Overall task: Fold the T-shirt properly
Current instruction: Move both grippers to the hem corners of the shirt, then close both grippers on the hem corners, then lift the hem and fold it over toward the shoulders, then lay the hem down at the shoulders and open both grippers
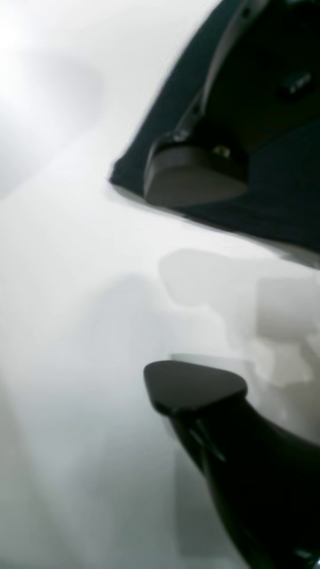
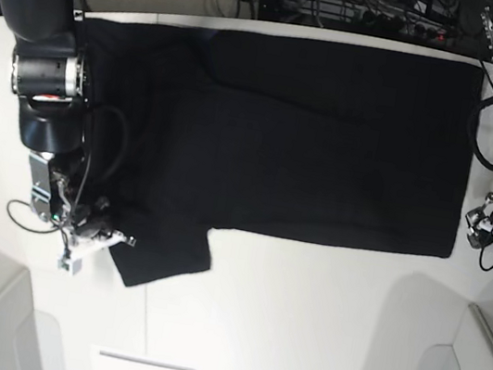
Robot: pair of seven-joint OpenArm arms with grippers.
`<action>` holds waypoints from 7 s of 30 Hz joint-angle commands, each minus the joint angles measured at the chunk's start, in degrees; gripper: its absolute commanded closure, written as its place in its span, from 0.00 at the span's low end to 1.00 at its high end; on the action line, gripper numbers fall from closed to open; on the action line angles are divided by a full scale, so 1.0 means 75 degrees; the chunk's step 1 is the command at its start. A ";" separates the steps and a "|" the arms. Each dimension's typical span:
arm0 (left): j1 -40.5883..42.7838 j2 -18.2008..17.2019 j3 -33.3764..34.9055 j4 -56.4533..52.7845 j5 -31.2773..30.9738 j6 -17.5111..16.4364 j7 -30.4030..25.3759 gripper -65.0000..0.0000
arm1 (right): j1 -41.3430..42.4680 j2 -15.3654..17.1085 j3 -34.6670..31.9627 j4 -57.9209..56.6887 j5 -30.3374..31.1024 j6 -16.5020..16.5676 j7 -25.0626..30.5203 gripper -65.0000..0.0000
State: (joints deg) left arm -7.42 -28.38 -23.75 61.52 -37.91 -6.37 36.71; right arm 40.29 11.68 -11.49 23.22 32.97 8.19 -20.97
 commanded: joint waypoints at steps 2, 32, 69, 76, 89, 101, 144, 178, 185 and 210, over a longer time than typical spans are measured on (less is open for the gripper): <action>-0.0505 -0.0207 0.0300 -0.0273 -0.0038 -0.0047 -0.0130 0.20 | 0.0213 0.0054 0.0002 0.0063 -0.0006 0.0040 -0.0070 1.00; -0.2146 0.0121 0.2985 -0.2136 -0.0038 -0.0047 -0.0587 0.55 | 0.0178 0.0077 0.0002 0.0063 -0.0006 0.0040 -0.0070 1.00; 0.0093 0.0109 0.1637 0.2142 -0.0109 -0.0047 0.0574 1.00 | -0.1885 0.0710 0.0096 0.4529 0.0017 0.0005 -0.0081 1.00; 0.0831 0.0133 0.0886 0.3080 -0.0109 -0.0047 0.0691 1.00 | -0.2460 0.0851 0.0365 0.5349 0.0017 -0.0007 -0.0152 1.00; 0.1804 0.0156 0.0218 0.4498 -0.0120 -0.0047 0.1300 1.00 | -0.3409 0.0851 0.1619 0.6826 0.0017 -0.0007 -0.1195 1.00; 0.2871 0.0145 -0.0122 0.5319 -0.1128 -0.0047 0.1394 1.00 | -0.4382 0.0851 0.2498 0.8186 0.0017 -0.0007 -0.1898 1.00; 0.4934 0.0109 -0.0532 0.6596 -0.1081 -0.0457 0.1359 1.00 | -0.7324 0.0839 0.3682 1.1069 0.0064 -0.0007 -0.2660 1.00; 0.4945 -0.0066 -0.0895 0.6549 -0.1081 -0.0457 0.1394 1.00 | -0.8285 0.0031 0.4819 1.2171 0.0076 0.0016 -0.3785 1.00; 0.5156 -0.0078 -0.0895 0.6585 -0.1081 -0.0457 0.1394 1.00 | -0.8402 0.0031 0.5359 1.2206 0.0076 0.0028 -0.4043 1.00; 0.5578 -0.0055 -0.0907 0.6561 -0.1070 -0.0446 0.1371 1.00 | -0.8953 -0.0520 0.5359 1.2159 0.0005 0.0016 -0.4043 1.00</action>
State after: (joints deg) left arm 34.28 -27.94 -29.91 109.97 -45.54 -9.47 48.01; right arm -26.87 7.20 28.29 113.62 32.56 8.19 -52.12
